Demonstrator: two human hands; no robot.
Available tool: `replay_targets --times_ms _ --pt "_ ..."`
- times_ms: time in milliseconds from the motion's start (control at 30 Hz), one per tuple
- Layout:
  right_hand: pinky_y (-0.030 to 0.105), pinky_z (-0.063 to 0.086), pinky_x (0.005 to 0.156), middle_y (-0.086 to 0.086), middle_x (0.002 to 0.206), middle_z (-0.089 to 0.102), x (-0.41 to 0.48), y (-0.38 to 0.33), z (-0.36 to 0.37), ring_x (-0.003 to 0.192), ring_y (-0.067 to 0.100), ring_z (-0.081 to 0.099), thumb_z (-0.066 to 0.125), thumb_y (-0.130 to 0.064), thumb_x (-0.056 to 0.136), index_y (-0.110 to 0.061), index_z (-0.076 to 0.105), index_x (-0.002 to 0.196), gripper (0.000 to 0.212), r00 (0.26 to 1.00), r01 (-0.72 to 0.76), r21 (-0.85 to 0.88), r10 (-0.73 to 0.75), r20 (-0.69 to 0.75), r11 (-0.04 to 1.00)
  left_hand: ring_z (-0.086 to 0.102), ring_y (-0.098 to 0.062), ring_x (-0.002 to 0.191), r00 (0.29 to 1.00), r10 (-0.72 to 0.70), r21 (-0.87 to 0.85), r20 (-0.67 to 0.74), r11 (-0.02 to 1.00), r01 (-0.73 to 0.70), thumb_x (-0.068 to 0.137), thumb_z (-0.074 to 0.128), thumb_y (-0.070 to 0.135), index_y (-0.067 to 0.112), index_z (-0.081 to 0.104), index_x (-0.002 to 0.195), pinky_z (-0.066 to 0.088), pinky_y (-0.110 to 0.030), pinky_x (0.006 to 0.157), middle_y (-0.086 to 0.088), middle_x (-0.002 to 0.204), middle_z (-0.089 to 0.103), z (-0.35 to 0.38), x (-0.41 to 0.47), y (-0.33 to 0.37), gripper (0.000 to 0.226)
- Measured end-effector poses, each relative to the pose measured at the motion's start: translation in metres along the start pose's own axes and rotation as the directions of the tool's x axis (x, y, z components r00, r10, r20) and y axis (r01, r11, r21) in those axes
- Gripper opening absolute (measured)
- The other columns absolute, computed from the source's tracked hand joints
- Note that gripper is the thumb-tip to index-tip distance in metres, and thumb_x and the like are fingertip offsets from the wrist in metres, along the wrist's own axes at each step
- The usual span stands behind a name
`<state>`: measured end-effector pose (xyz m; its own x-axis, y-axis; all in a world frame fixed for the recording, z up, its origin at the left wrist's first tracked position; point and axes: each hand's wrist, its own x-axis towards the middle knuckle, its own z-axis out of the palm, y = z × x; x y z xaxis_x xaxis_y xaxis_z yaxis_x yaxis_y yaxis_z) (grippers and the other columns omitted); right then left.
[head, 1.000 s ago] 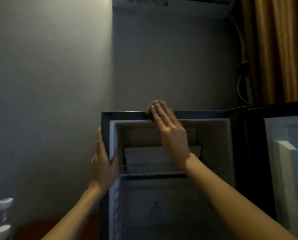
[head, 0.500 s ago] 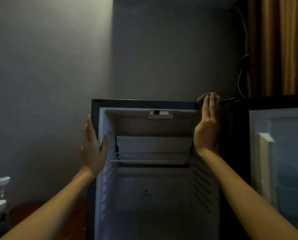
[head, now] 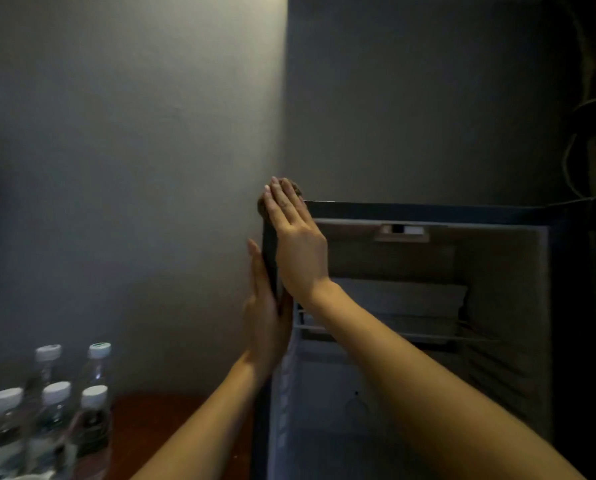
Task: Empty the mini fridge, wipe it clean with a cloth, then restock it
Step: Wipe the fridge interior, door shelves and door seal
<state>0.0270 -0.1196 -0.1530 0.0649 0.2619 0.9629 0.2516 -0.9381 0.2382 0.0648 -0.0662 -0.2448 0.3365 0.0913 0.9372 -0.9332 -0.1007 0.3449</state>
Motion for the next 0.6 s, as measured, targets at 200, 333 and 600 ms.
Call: replay_targets --times_ms 200,333,600 --pt "0.033 0.02 0.12 0.009 0.148 0.043 -0.015 0.037 -0.013 0.142 0.022 0.031 0.029 -0.005 0.097 -0.007 0.048 0.14 0.047 0.889 0.423 -0.083 -0.395 0.233 0.902 0.029 0.01 0.136 0.997 -0.031 0.054 0.071 0.998 0.027 0.096 0.056 0.021 0.019 -0.011 0.153 0.031 -0.013 0.107 0.0 0.161 -0.003 -0.003 -0.019 -0.009 0.088" --pt "0.038 0.022 0.118 0.011 0.148 0.043 0.002 0.052 -0.028 0.14 0.023 0.033 0.036 0.0 0.092 -0.008 0.048 0.139 0.049 0.744 0.616 -0.082 -0.545 0.386 0.783 0.004 0.043 0.112 0.99 -0.073 0.062 0.118 0.996 0.066 0.096 0.055 0.014 0.011 -0.011 0.151 0.01 0.013 0.092 0.0 0.156 -0.012 -0.008 -0.034 -0.002 0.086" --pt "0.032 0.022 0.119 0.009 0.148 0.043 -0.089 0.023 -0.005 0.143 0.02 0.03 0.025 -0.016 0.107 -0.007 0.052 0.137 0.041 0.84 0.408 0.147 -0.434 0.326 0.901 0.035 0.0 0.127 0.949 -0.278 0.232 0.151 0.943 0.24 0.09 0.065 0.026 0.03 -0.017 0.149 0.035 -0.023 0.103 0.006 0.156 0.021 -0.036 -0.071 0.001 0.101"
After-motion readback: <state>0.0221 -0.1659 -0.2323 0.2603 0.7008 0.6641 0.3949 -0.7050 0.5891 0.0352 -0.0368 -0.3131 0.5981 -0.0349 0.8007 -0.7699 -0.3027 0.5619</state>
